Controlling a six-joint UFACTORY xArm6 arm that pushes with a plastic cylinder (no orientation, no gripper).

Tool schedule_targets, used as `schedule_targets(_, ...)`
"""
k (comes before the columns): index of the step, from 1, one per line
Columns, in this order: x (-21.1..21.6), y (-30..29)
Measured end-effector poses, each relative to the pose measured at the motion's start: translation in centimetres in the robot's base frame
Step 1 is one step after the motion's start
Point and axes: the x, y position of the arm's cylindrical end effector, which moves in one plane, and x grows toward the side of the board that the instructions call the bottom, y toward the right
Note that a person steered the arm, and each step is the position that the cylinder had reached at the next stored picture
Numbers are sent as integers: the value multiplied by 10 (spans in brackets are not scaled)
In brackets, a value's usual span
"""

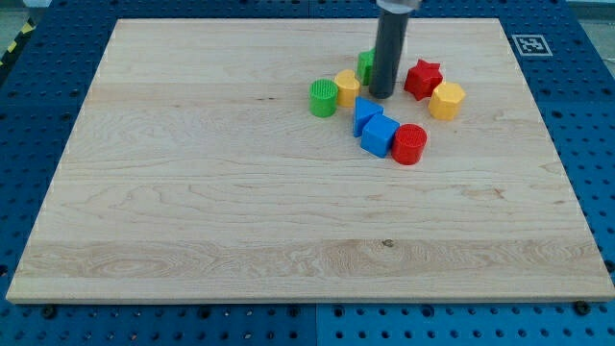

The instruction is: Place the yellow heart at the top left corner of the board

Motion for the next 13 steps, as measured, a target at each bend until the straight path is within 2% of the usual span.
schedule_targets(4, -4, -15)
schedule_targets(7, -11, -62)
schedule_targets(8, -8, -62)
schedule_targets(9, 17, -58)
schedule_targets(11, -7, -80)
schedule_targets(13, -9, -87)
